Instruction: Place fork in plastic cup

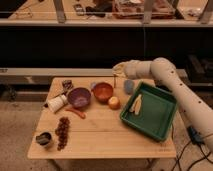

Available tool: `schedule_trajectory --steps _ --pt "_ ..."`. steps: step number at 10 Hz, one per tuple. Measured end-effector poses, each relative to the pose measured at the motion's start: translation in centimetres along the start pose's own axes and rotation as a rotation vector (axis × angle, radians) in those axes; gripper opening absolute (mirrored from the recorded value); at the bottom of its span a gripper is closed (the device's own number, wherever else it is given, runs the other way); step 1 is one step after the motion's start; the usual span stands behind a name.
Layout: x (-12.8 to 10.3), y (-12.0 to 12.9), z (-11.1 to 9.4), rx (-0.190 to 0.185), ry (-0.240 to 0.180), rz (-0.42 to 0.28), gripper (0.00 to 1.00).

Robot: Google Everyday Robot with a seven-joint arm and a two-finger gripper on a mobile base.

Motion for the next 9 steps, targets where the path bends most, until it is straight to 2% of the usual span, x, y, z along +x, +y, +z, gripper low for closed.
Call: schedule_trajectory --steps 2,3,5,8,9 --pt "2.0 -2.1 0.2 0.041 0.025 -0.006 0.00" --pt "3.5 -3.2 -0.6 0.072 0.035 0.005 0.00" --pt "5.1 -4.2 -2.2 0.114 0.045 0.039 0.00" --pt "6.5 -4.6 -4.0 0.152 0.046 0.090 0.00" --pt "6.7 -4.6 -4.2 0.153 0.048 0.098 0.00"
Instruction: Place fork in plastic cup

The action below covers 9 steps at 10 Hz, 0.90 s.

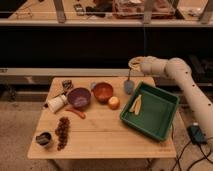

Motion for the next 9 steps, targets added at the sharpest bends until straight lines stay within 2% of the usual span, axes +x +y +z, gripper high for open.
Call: schedule_trajectory --steps 9 --pt "5.1 1.8 1.3 -0.005 0.015 0.107 0.00"
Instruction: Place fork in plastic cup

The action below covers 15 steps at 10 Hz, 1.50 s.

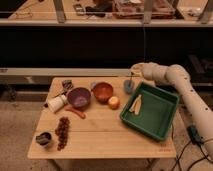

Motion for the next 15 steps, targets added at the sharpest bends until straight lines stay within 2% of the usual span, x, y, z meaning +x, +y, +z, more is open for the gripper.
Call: schedule_trajectory --steps 2,8,10,11,13,14,15 --pt "1.1 0.4 0.5 -0.007 0.000 0.014 0.00" --pt "3.8 0.6 1.9 -0.010 0.046 0.052 0.00" --pt "4.7 0.7 2.3 -0.005 0.039 0.074 0.03" --pt "5.0 0.6 2.3 0.001 0.030 0.085 0.09" --pt "5.4 0.5 2.7 0.010 -0.011 0.113 0.31" --pt "5.4 0.5 2.9 0.009 -0.021 0.118 0.39" --pt "5.3 0.4 3.2 0.003 -0.027 0.117 0.52"
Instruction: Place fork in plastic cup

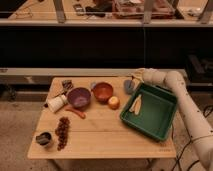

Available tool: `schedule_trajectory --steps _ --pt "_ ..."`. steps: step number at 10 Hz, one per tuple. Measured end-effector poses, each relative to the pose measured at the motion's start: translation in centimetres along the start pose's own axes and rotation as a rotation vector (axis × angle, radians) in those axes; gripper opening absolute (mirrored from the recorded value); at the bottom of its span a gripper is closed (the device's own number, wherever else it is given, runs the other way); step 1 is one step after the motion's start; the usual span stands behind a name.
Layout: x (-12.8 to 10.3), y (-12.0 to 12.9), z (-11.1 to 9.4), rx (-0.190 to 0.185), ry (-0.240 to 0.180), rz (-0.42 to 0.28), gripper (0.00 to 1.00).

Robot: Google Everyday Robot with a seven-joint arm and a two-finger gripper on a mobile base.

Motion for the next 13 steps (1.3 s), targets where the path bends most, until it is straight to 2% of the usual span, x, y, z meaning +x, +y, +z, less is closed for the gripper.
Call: schedule_trajectory --steps 3,4,6,13 --pt "-0.9 0.3 1.1 -0.043 0.022 -0.032 0.77" --pt "-1.0 0.4 1.3 -0.054 0.030 -0.038 0.80" --pt "-1.3 0.5 1.4 -0.075 0.036 -0.046 0.80" --pt "-1.2 0.5 1.3 -0.075 0.036 -0.048 0.80"
